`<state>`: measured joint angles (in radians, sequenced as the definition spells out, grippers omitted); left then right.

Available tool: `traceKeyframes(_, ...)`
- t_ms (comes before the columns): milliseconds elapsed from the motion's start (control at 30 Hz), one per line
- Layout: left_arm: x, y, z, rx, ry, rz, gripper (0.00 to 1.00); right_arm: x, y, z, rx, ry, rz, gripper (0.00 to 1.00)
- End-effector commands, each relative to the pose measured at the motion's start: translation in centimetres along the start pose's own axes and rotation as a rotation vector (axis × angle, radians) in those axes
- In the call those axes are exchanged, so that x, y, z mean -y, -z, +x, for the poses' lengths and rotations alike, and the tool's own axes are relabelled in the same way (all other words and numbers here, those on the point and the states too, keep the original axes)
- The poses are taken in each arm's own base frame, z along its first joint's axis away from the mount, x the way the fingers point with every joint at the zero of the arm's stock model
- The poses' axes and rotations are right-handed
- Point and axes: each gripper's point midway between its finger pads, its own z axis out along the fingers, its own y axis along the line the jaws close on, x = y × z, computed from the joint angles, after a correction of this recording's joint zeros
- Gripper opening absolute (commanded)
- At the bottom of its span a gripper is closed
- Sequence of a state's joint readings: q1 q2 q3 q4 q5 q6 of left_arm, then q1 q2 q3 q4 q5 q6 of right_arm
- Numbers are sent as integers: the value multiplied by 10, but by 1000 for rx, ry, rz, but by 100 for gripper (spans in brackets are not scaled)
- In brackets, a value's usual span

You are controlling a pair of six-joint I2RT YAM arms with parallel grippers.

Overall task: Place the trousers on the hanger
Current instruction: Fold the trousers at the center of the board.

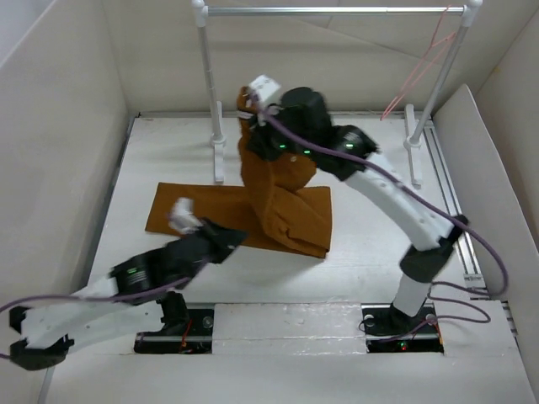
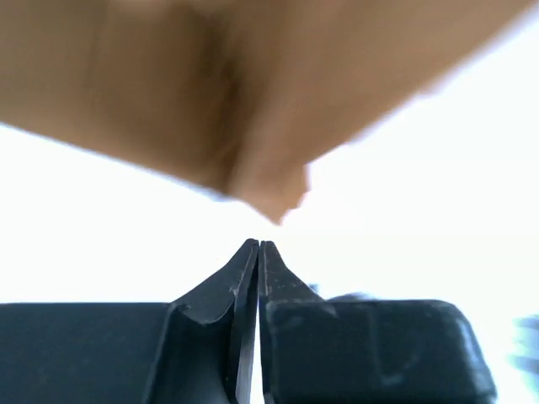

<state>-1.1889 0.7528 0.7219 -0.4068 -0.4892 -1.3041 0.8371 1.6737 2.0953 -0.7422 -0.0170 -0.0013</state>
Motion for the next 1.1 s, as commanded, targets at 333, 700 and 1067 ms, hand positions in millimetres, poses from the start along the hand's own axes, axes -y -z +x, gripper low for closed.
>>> traceKeyframes(333,-70,147,-180,626,310,-28,30,-182,-191,78,-73,-69,-429,85)
traceKeyframes(700,-29,63,-150,662,-142,-320,72,-50,-45,189,-268,-27,-126,0)
traceKeyframes(1067,-62,-96,-261,342,-291,-537,82,31,36,267,-234,-197,-107,67)
